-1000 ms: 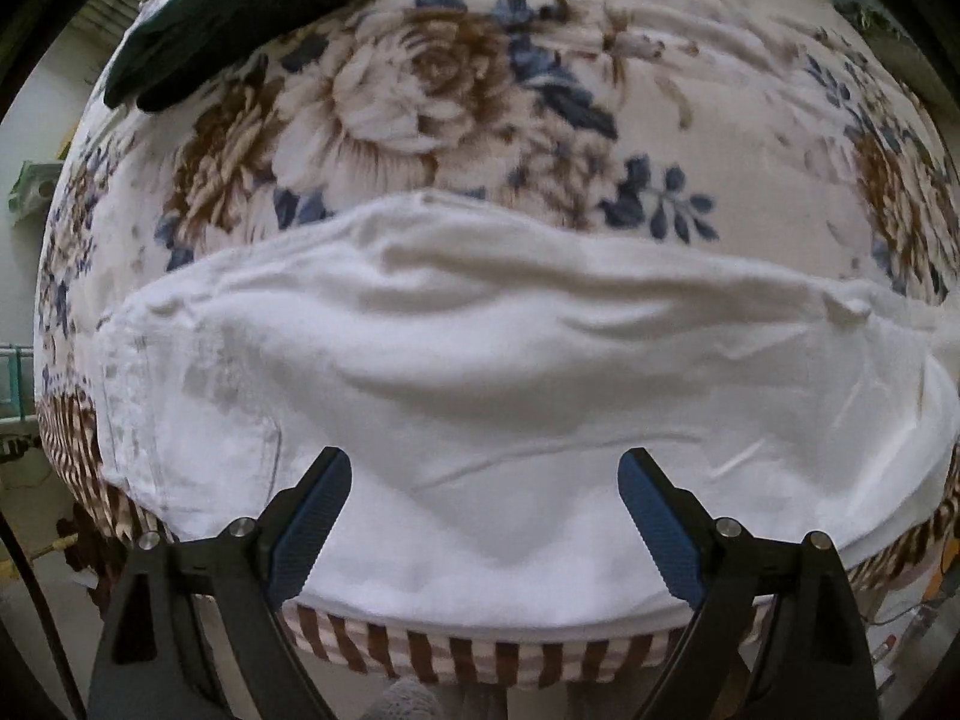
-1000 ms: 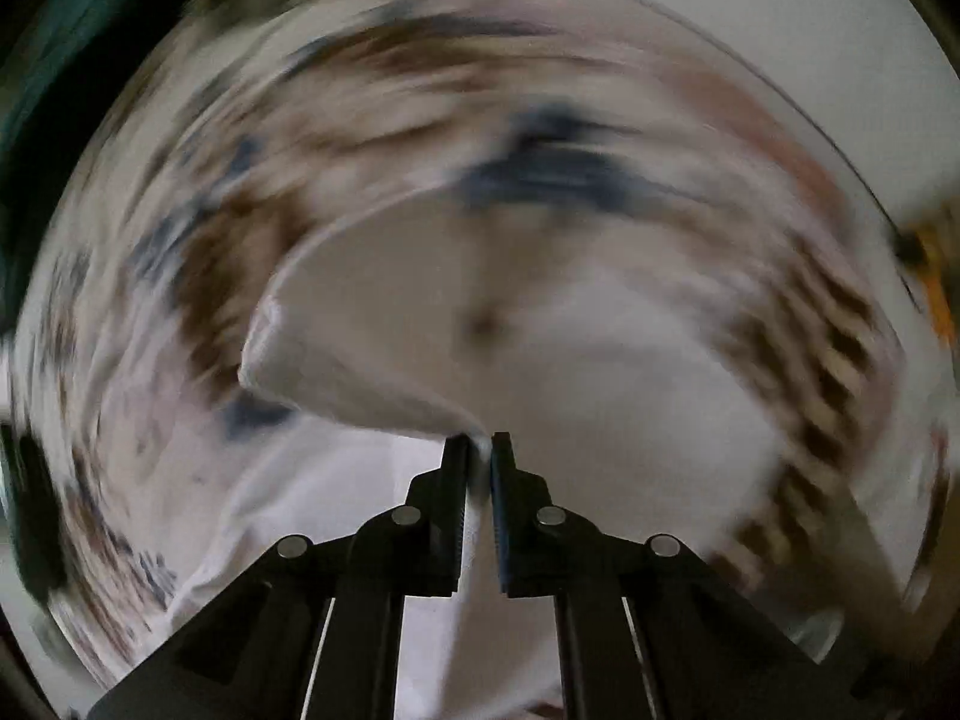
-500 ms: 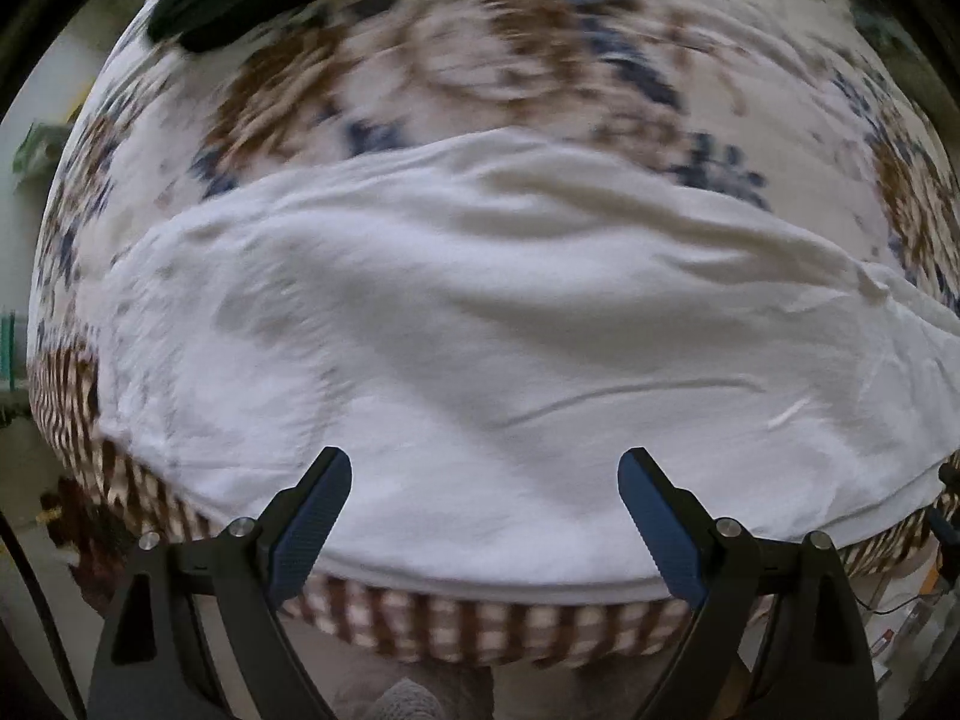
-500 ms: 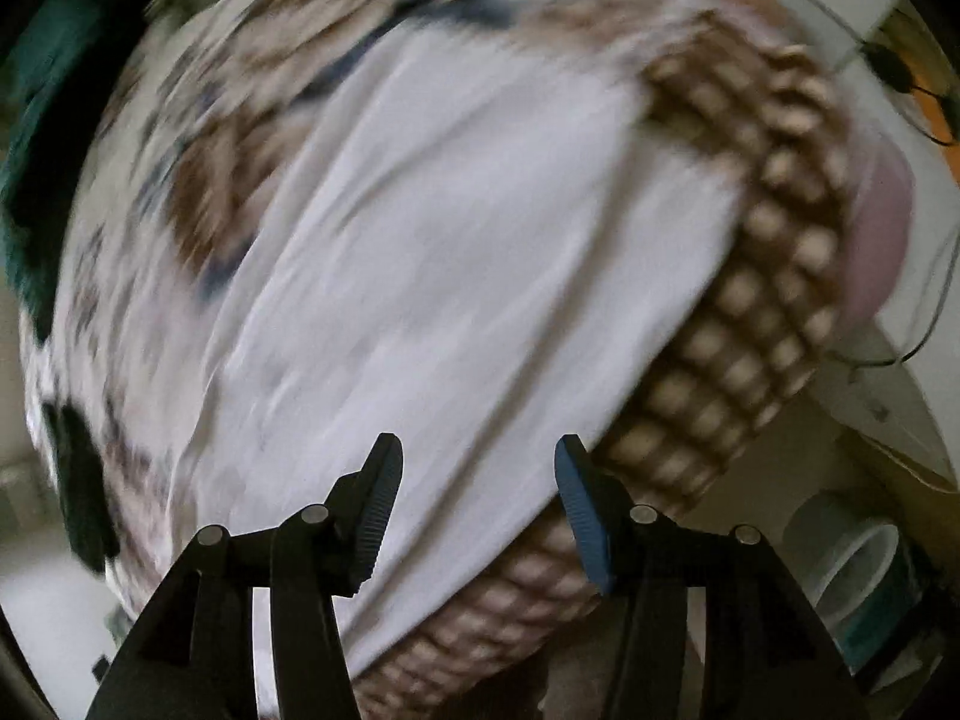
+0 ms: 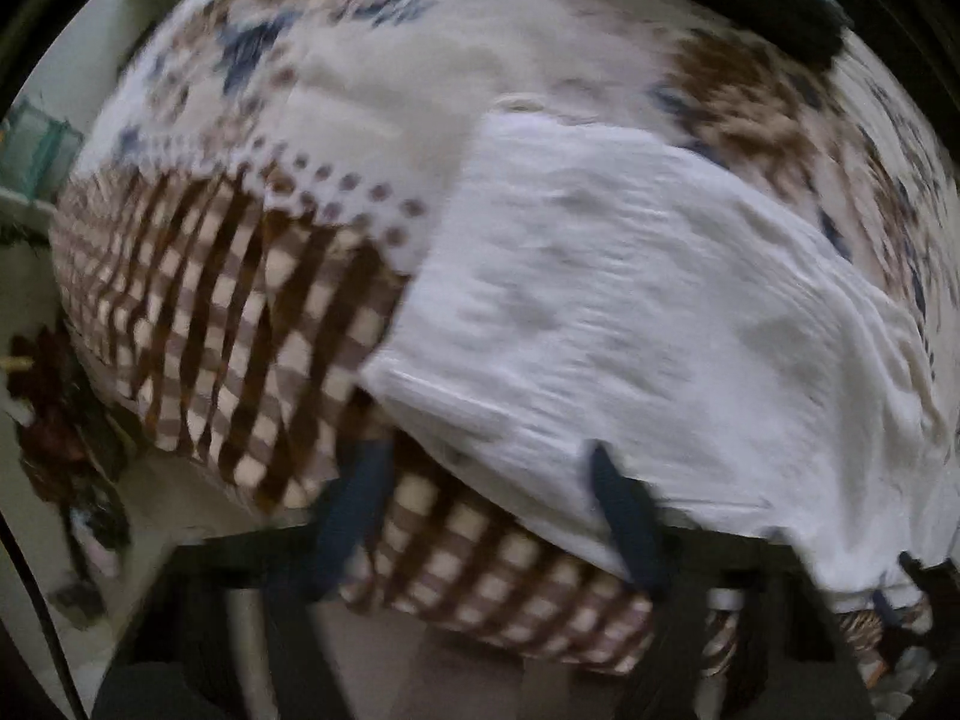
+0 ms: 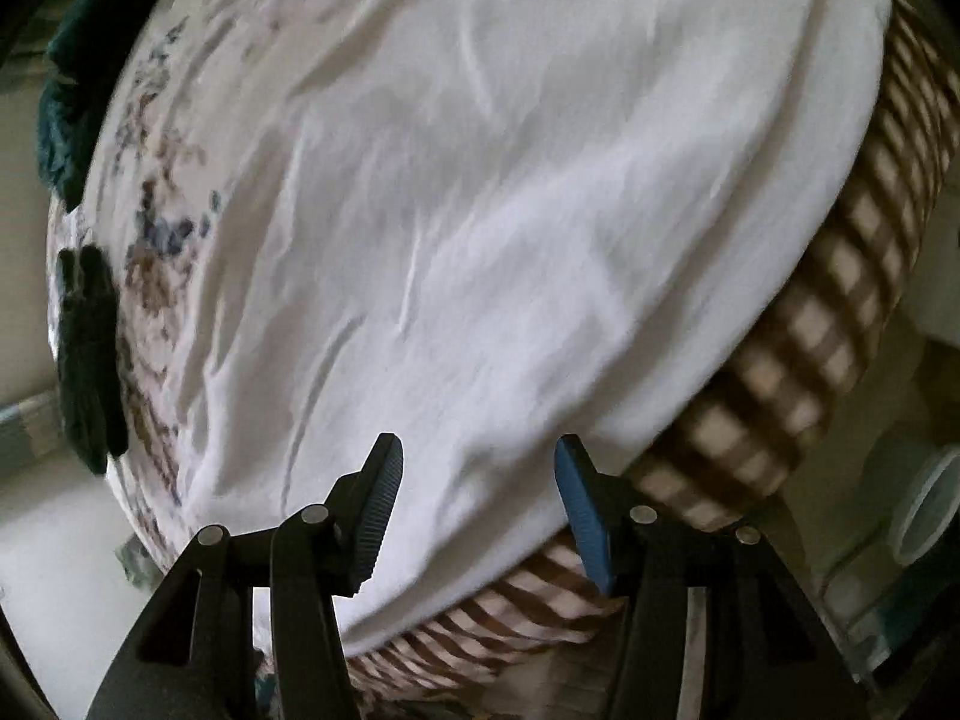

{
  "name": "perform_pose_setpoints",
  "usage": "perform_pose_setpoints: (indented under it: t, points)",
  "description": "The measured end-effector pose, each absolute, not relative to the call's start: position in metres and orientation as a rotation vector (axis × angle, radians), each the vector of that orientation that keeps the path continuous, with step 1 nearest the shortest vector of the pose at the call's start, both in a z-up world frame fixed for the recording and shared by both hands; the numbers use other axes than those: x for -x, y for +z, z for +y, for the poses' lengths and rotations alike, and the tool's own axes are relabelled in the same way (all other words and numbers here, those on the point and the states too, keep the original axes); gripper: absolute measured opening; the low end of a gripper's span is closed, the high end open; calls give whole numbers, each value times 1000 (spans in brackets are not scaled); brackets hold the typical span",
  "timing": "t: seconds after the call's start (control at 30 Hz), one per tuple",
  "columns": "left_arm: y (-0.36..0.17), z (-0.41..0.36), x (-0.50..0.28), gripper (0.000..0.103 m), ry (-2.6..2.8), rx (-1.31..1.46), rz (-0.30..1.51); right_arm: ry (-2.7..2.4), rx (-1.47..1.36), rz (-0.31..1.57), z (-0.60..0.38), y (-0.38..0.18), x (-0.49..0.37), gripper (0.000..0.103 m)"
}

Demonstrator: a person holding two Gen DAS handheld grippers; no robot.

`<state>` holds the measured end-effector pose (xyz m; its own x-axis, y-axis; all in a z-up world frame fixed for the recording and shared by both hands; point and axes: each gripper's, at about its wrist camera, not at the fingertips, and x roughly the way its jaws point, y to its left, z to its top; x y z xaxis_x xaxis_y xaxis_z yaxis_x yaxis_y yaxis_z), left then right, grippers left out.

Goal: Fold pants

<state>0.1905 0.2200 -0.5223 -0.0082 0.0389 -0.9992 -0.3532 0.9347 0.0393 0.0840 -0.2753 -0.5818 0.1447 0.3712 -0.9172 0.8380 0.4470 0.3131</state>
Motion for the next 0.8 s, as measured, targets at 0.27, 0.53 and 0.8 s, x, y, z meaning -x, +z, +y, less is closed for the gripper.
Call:
perform_pose_setpoints:
  t: [0.27,0.53,0.8]
  points:
    - [-564,276,-190,50,244,563,1538,-500,-1132,1421,-243,-608,-106,15]
    - [-541,294,-183,20,256,573,1426,-479,-1056,1384,-232,-569,-103,7]
    - [-536,292,-180,18,291,533,1470,-420,-1027,1483,-234,-568,-73,7]
